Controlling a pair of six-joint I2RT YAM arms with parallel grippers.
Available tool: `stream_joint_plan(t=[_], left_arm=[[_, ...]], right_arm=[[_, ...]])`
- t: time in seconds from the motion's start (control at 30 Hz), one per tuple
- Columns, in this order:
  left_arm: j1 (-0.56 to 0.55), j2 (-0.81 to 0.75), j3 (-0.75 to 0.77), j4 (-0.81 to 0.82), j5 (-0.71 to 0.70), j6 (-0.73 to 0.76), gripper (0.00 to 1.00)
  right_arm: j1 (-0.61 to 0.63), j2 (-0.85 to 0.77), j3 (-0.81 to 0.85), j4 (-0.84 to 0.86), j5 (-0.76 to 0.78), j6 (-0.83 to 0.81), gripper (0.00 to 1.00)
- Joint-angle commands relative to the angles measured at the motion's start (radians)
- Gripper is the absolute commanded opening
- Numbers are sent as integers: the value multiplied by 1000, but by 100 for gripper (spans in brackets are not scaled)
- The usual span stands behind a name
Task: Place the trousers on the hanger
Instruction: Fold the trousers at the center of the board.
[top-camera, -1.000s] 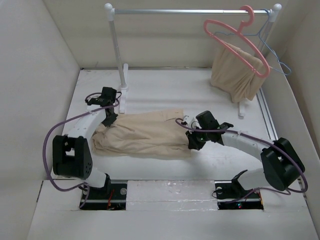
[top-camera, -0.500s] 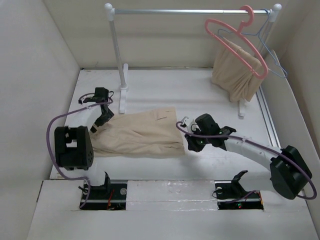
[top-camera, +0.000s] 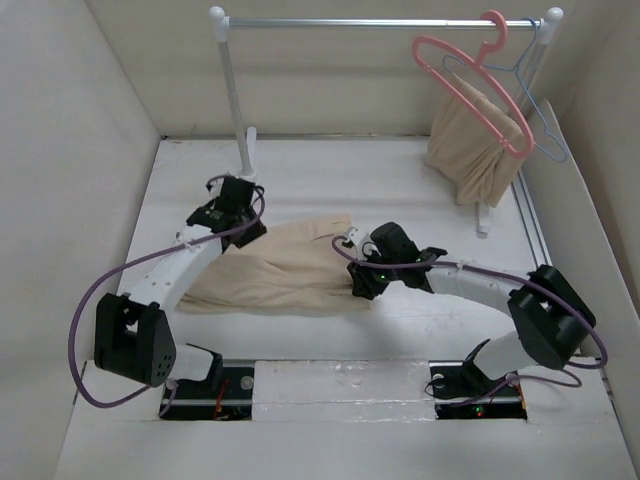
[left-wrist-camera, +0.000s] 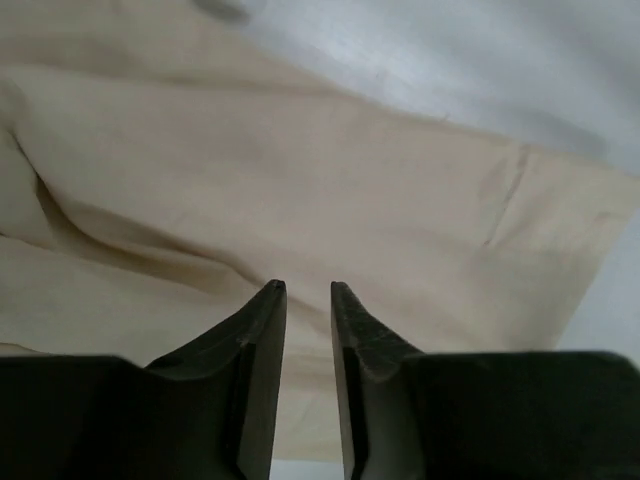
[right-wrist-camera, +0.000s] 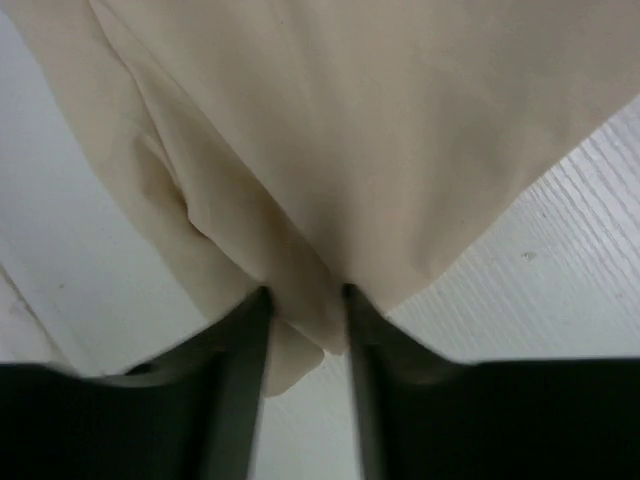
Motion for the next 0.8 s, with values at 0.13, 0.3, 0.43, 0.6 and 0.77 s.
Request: stream_joint_plan(t=[0.13,0.3,0.43,0.6,0.77], left_arm=[[10,67,-233,114,44,4,16],[21,133,-221,150,8,29,19],[9,172,-207,145,22,29,21],[-10,62,-215,101,21,50,28],[-19,-101,-126,85,99,130,31]], right_arm=[[4,62,-28,105,29,39,0],[4,-10,-123,89,38,65,0],[23,-90,-200,54,30,108,0],[44,-173,-141,-103,17,93,35],[9,-267,134,-340,43,-30,77]])
